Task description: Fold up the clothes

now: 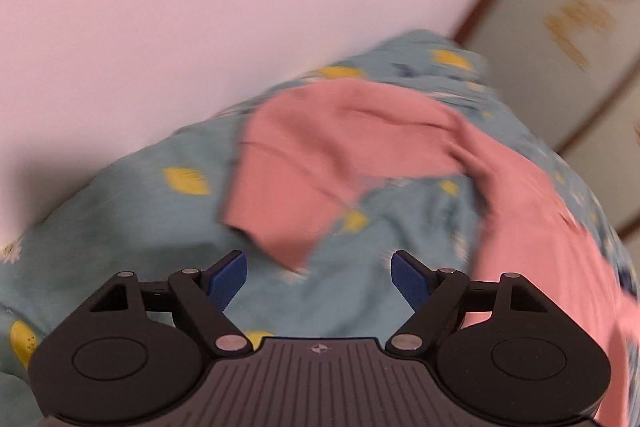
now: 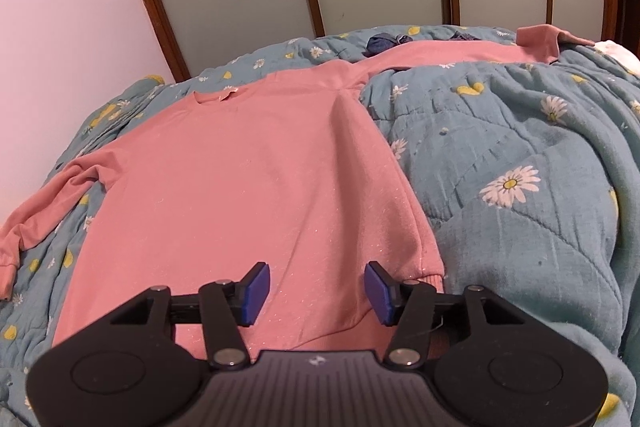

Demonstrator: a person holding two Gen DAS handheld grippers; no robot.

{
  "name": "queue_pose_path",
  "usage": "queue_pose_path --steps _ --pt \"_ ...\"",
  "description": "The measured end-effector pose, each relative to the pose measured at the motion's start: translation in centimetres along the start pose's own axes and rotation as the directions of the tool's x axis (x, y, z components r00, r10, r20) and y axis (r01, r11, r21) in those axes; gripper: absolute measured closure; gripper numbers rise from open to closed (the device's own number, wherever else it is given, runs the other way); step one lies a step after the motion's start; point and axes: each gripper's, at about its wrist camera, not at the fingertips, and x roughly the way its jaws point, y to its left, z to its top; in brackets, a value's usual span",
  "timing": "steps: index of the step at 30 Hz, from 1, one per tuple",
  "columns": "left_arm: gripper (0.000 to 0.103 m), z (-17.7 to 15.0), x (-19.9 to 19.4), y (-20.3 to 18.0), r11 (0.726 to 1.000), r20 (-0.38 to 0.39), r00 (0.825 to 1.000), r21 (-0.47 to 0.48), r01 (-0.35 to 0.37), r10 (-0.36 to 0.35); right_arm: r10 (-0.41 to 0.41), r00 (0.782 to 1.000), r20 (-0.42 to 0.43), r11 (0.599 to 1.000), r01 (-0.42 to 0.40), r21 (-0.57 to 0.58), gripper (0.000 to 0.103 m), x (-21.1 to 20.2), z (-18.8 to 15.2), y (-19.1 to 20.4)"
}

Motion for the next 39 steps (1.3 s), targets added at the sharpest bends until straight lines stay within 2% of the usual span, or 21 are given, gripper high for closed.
queue_pose_path --steps 2,6,13,14,16,17,19,20,22,24,26,28,29,32,33,36,38,39 --pt "0.024 0.3 0.7 0.9 0.999 -0.023 1.000 -0.054 -0.011 0.009 0.006 1.000 -0.005 1.000 -0.006 0.001 0.051 0.1 0.0 0.0" --pt "0.023 0.7 2.3 1.9 0.988 -0.043 0.998 -0.151 0.035 -0.042 0.014 1.000 -0.008 1.000 -0.014 0.004 0.050 0.2 0.0 -0.1" --pt "0.023 1.9 4.0 2.1 0.968 0.039 0.991 -0.211 0.137 -0.132 0.011 1.000 -0.017 1.000 -0.011 -0.001 0.049 0.5 0.1 0.0" --pt "0.029 2.0 4.1 2.1 0.965 0.060 0.989 -0.217 0.146 -0.136 0.010 1.000 -0.019 1.000 -0.010 -0.002 0.049 0.5 0.1 0.0" --pt "0.062 2.3 4.1 2.1 0.970 0.089 0.989 -0.205 0.131 -0.115 0.009 1.000 -0.021 1.000 -0.009 -0.003 0.049 0.6 0.1 0.0" --pt "0.091 2.3 4.0 1.9 0.976 0.100 0.991 -0.188 0.111 -0.093 0.008 1.000 -0.023 1.000 -0.008 -0.004 0.049 0.6 0.2 0.0" --pt "0.096 2.5 3.0 1.8 0.981 0.149 0.986 -0.162 0.105 -0.081 0.004 1.000 -0.026 1.000 -0.004 -0.007 0.048 0.7 0.2 0.1" --pt "0.096 2.7 2.0 1.7 0.981 0.192 0.978 -0.158 0.110 -0.079 0.002 1.000 -0.028 1.000 -0.002 -0.008 0.048 0.7 0.2 0.1" --pt "0.097 3.0 0.4 1.1 0.991 0.271 0.962 -0.110 0.074 -0.042 -0.002 1.000 -0.031 1.000 0.002 -0.012 0.048 0.8 0.2 0.2" --pt "0.097 3.3 -1.8 0.0 1.000 0.384 0.923 -0.020 -0.017 0.023 -0.004 0.999 -0.032 1.000 0.003 -0.014 0.047 0.8 0.2 0.2" --pt "0.097 3.8 -3.4 -1.0 0.994 0.456 0.888 0.060 -0.089 0.052 -0.003 0.999 -0.035 1.000 0.002 -0.016 0.046 0.8 0.1 0.3" --pt "0.098 4.6 -4.8 -1.9 0.981 0.504 0.862 0.138 -0.136 0.049 -0.002 0.999 -0.039 1.000 0.001 -0.022 0.043 0.9 0.1 0.4" --pt "0.099 5.0 -5.5 -2.3 0.975 0.516 0.855 0.166 -0.147 0.041 -0.002 0.999 -0.040 1.000 0.001 -0.026 0.043 0.9 0.1 0.4" --pt "0.099 6.9 -7.4 -3.1 0.966 0.521 0.853 0.221 -0.137 0.002 0.001 0.999 -0.039 1.000 -0.002 -0.026 0.043 0.9 0.1 0.4" --pt "0.102 7.6 -8.1 -3.5 0.960 0.532 0.847 0.240 -0.145 -0.006 0.002 0.999 -0.039 1.000 -0.003 -0.025 0.043 0.9 0.1 0.4" --pt "0.103 8.5 -9.6 -4.8 0.928 0.589 0.808 0.312 -0.203 -0.022 0.006 0.999 -0.038 1.000 -0.007 -0.024 0.043 0.8 0.1 0.3" --pt "0.103 8.5 -10.8 -5.4 0.895 0.631 0.775 0.361 -0.262 -0.027 0.008 0.999 -0.037 1.000 -0.009 -0.021 0.043 0.8 0.1 0.3" --pt "0.103 8.5 -11.2 -5.5 0.883 0.636 0.771 0.376 -0.282 -0.024 0.009 0.999 -0.037 1.000 -0.010 -0.021 0.043 0.8 0.1 0.3"
